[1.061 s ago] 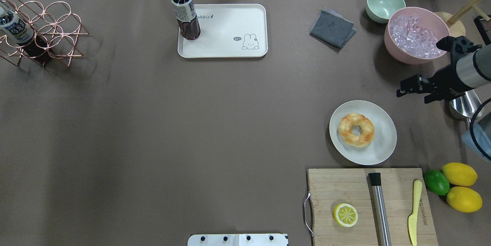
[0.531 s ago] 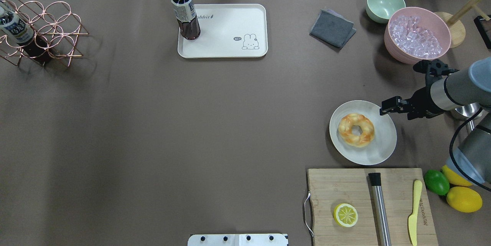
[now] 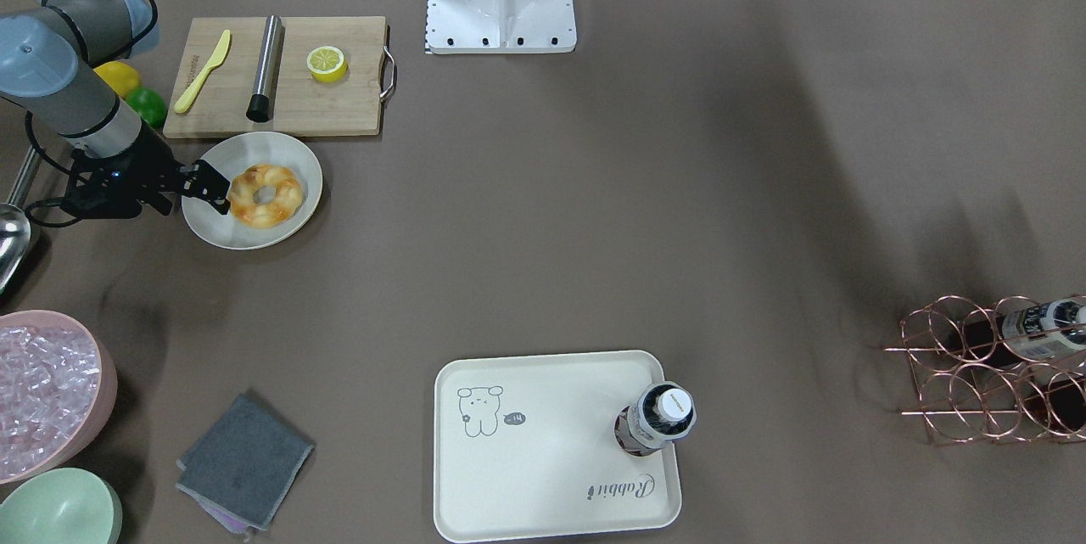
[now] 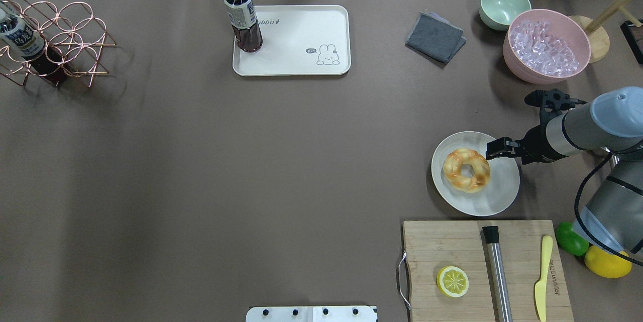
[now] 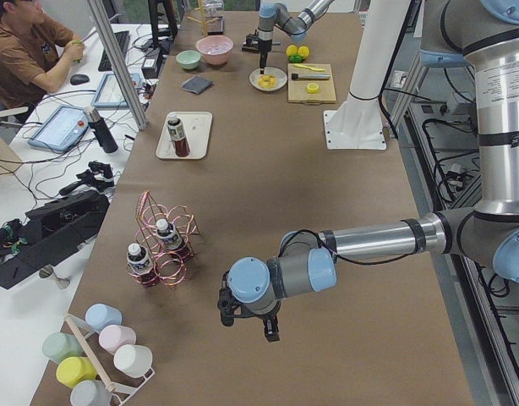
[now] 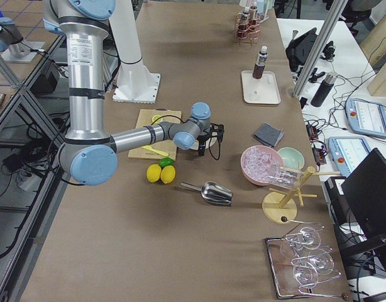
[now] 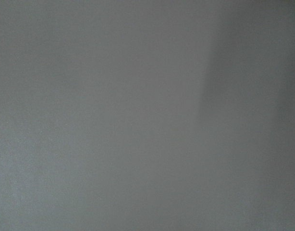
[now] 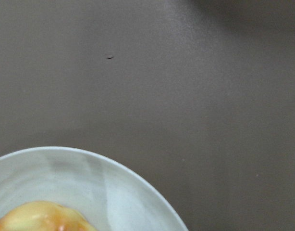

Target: Place donut on tray

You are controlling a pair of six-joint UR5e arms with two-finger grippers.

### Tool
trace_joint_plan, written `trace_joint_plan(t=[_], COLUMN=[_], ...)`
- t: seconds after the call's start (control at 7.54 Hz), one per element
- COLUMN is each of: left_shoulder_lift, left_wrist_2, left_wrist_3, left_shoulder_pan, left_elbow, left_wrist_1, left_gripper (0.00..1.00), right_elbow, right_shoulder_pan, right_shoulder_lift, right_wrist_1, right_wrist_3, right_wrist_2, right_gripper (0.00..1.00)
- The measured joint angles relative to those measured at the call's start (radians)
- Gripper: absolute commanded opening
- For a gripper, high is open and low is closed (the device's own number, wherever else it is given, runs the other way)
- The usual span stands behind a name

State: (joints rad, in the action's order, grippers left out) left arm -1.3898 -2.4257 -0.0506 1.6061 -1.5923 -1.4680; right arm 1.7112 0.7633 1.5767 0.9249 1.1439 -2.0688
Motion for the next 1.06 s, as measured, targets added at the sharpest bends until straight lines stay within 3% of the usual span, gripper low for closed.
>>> trace_joint_plan(t=[0.27, 1.06], left_shoulder_lift=[-0.003, 0.002], left_wrist_2=[-0.001, 0.002], left_wrist_3=[0.001, 0.001], left_shoulder_pan=[0.0, 0.001], left_elbow=[-0.003, -0.04], left_wrist_1=[0.0, 0.007], left_gripper=[0.98, 0.98], right_elbow=[0.002, 0.031], right_shoulder_pan=[-0.003, 0.014], right_shoulder_lift=[0.004, -0.005], right_wrist_1=[0.0, 0.0], right_wrist_3=[-0.006, 0.003], right_wrist_2=[-0.001, -0.004], right_gripper=[0.0, 0.0])
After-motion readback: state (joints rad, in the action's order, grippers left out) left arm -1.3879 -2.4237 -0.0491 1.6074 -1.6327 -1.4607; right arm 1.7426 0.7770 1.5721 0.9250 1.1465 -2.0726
